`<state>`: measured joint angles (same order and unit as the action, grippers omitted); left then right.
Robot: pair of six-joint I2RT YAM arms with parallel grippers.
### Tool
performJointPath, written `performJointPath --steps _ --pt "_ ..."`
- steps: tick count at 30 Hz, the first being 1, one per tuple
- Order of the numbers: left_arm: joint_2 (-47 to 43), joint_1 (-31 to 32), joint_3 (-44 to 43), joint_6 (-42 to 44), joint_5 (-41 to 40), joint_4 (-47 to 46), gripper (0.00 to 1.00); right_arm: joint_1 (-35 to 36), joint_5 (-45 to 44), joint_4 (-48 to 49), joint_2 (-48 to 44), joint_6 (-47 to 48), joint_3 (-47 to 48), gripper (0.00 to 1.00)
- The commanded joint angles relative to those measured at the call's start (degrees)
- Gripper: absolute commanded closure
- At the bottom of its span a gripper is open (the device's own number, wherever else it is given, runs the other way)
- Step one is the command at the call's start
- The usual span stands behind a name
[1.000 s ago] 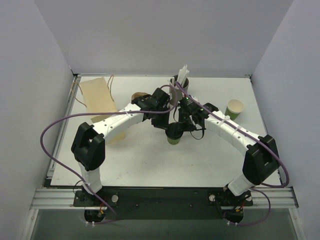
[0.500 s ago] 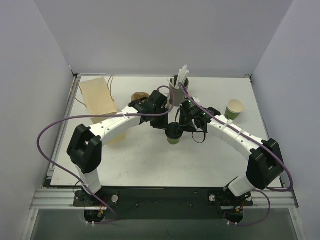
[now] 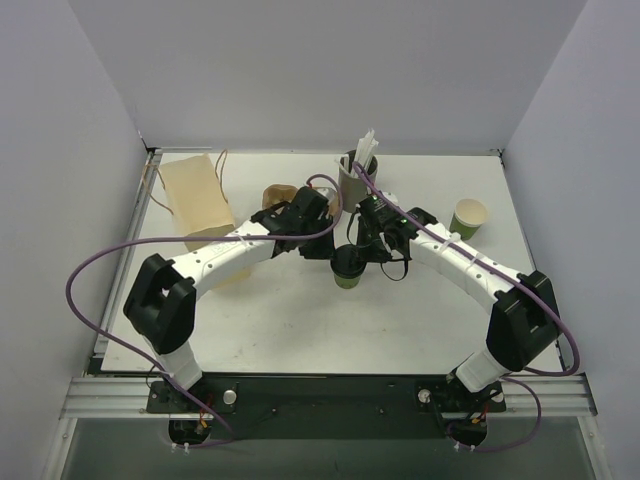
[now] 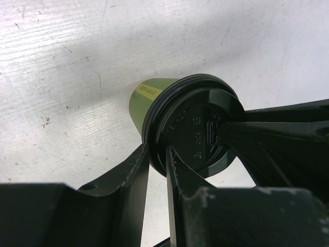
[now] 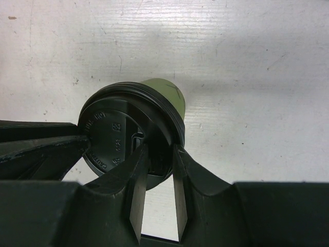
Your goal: Pack the takeout coffee
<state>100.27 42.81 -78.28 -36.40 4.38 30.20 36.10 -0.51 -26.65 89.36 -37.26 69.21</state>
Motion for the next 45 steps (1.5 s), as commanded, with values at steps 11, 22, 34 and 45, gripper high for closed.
performJointPath --steps 11,22,34,45 --pt "5.64 0.7 -0.98 4.57 -5.79 8.03 0.64 1.87 2.1 -5.86 3.36 -3.35 -0.57 0.78" --pt "4.85 0.35 -13.12 5.74 -2.19 12.52 0.58 1.87 -1.24 -8.06 3.98 -5.46 2.24 0.78" --pt "-2.35 -1.32 -4.69 -0.42 3.18 1.89 0.57 1.87 -2.12 -8.85 4.77 -6.07 3.21 0.78" --pt "-3.86 -2.64 -4.16 -2.01 5.2 2.58 0.57 1.87 -2.91 -9.29 4.68 -6.6 3.83 0.78"
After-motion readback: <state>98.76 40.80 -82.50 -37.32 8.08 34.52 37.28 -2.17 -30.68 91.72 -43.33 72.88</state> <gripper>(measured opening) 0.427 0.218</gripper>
